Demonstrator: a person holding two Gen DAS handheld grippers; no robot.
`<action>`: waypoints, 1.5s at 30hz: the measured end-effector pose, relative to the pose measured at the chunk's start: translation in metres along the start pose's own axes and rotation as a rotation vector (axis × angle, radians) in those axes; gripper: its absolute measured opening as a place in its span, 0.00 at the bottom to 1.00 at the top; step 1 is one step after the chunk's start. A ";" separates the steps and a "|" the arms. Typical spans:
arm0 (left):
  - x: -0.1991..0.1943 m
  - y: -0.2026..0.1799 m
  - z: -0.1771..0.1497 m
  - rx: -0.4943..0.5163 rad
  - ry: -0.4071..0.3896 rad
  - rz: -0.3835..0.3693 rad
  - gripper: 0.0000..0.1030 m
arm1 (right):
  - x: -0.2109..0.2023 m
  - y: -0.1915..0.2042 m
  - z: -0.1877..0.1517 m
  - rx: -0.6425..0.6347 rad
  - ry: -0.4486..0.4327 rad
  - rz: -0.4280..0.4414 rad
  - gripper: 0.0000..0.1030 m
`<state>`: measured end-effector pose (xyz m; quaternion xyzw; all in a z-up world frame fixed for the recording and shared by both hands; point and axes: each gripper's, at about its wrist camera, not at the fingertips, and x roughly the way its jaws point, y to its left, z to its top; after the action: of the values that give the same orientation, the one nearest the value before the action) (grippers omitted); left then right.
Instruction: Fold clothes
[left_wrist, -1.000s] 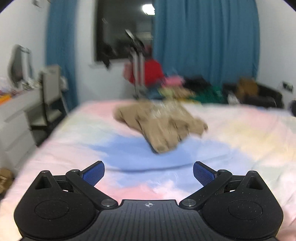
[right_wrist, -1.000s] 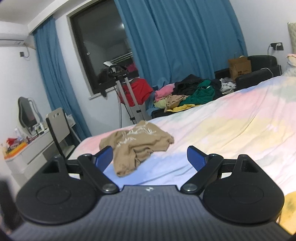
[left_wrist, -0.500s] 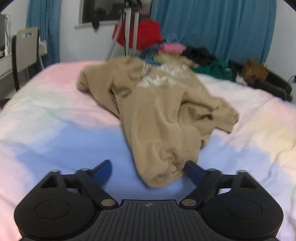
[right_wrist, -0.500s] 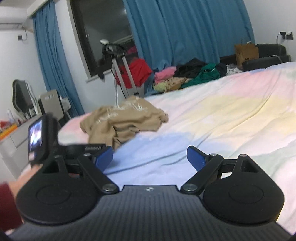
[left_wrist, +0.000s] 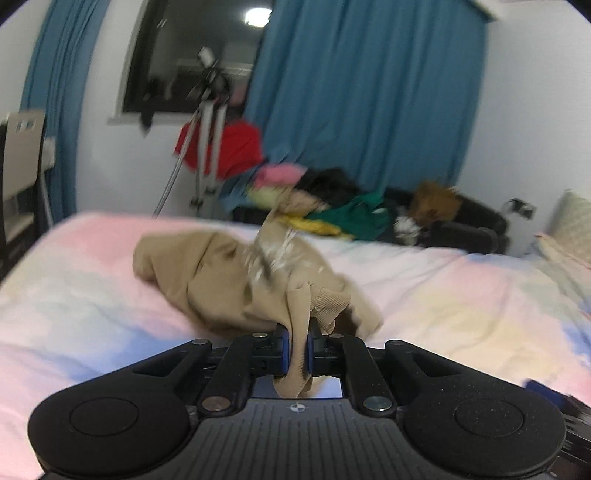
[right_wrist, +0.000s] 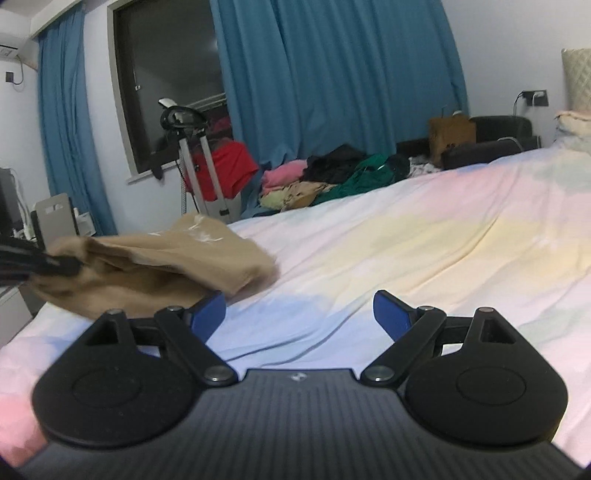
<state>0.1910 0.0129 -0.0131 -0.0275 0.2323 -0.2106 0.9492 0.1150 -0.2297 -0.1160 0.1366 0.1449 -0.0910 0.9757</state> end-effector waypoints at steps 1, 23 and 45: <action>-0.018 -0.004 0.000 0.015 -0.017 -0.020 0.09 | -0.006 0.001 0.001 -0.003 -0.007 0.000 0.86; -0.127 -0.018 -0.023 -0.038 -0.093 -0.076 0.11 | -0.061 0.079 -0.022 -0.057 0.209 0.404 0.86; -0.106 0.001 -0.053 -0.135 -0.127 -0.082 0.12 | -0.025 0.015 -0.012 0.234 0.196 0.126 0.86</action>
<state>0.0823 0.0599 -0.0145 -0.1141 0.1837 -0.2311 0.9486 0.0911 -0.2085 -0.1160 0.2665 0.2191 -0.0322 0.9380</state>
